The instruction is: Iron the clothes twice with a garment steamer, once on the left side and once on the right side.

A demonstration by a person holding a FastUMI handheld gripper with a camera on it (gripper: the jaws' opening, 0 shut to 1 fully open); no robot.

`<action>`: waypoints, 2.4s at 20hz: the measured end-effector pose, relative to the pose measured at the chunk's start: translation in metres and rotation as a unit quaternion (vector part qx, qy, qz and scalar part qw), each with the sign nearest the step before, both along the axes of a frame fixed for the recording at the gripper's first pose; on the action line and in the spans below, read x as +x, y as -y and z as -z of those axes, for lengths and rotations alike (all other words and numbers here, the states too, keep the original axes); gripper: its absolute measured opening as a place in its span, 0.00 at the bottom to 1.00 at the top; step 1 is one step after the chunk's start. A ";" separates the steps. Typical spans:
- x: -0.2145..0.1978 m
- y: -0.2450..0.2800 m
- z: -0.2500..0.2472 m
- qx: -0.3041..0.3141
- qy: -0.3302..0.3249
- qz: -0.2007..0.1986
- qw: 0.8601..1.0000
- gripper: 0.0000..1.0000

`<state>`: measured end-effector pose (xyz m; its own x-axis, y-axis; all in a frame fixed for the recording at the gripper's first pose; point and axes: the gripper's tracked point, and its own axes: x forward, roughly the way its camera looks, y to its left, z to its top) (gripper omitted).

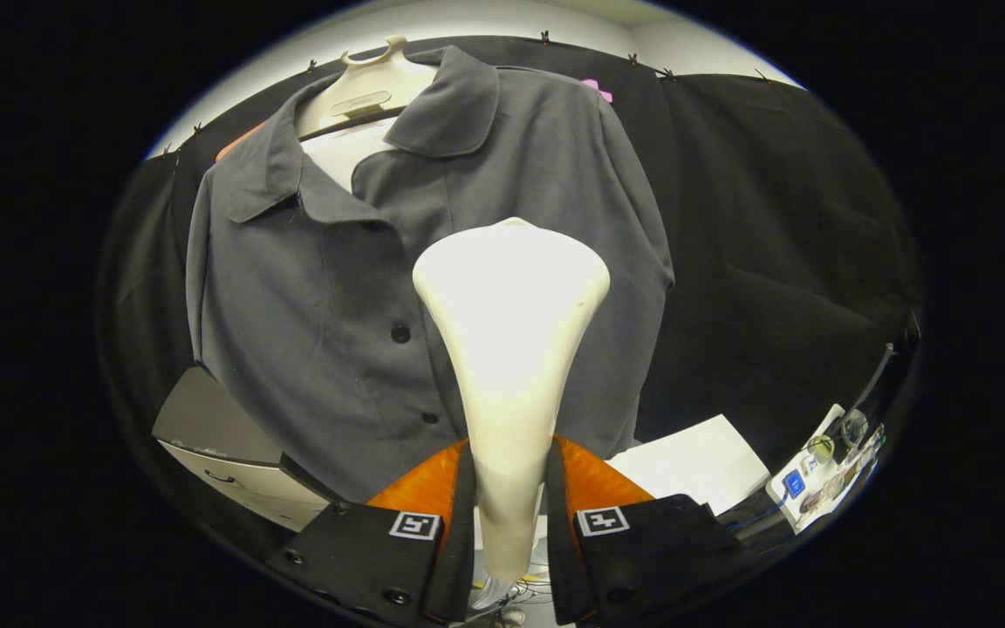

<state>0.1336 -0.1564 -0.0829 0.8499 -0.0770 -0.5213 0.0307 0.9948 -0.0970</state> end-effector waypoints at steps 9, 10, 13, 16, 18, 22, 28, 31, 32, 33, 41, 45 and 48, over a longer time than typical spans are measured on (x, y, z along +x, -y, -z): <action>0.031 0.020 0.000 -0.003 -0.001 -0.010 1.000 0.43; 0.030 0.022 0.004 -0.001 -0.005 -0.011 1.000 0.43; 0.028 0.026 0.020 0.006 -0.017 -0.014 1.000 0.43; 0.025 0.031 0.037 0.010 -0.029 -0.015 0.999 0.43; 0.022 0.034 0.047 0.012 -0.037 -0.016 0.999 0.43; 0.016 0.040 0.067 0.019 -0.053 -0.016 0.998 0.43; 0.006 0.058 0.108 0.023 -0.080 -0.014 0.996 0.43; 0.000 0.072 0.136 0.025 -0.097 -0.011 0.995 0.43; -0.002 0.076 0.144 0.026 -0.103 -0.009 0.994 0.43; -0.005 0.078 0.151 0.027 -0.109 -0.006 0.994 0.43; -0.016 0.092 0.197 0.030 -0.146 0.005 0.989 0.43; -0.021 0.097 0.218 0.036 -0.161 0.013 0.986 0.43; -0.024 0.100 0.230 0.038 -0.169 0.015 0.985 0.43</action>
